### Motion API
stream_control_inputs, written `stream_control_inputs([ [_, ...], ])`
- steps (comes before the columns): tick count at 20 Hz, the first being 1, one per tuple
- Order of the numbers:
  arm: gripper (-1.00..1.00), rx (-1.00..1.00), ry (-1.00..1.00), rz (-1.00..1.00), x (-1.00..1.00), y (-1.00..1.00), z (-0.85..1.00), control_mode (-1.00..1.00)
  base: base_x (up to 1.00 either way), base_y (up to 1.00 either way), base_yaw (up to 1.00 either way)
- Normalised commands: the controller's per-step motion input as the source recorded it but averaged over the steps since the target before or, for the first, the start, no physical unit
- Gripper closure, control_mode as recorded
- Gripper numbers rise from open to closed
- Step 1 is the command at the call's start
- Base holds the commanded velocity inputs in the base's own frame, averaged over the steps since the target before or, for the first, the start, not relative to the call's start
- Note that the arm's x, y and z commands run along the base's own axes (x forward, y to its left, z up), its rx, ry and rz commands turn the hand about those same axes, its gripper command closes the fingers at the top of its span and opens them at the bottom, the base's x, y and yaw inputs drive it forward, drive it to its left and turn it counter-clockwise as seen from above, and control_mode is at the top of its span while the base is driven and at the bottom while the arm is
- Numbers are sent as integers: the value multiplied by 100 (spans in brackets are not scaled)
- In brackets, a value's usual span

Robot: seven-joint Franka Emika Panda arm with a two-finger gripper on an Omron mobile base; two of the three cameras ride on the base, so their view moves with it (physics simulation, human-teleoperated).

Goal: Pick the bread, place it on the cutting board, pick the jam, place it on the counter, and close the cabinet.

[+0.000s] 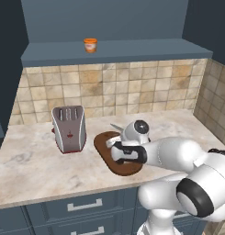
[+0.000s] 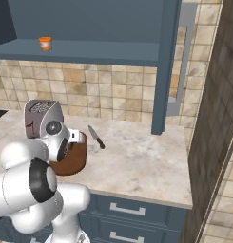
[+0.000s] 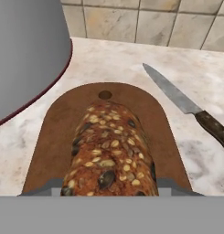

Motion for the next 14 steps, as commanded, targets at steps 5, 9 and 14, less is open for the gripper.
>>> stream_control_inputs([
  [5,100,0,0,0,9,1,-18,-100,0,0,0],
  [9,100,0,0,0,7,0,-17,-100,0,0,0],
  [14,100,0,0,0,7,0,-17,-100,0,0,0],
])
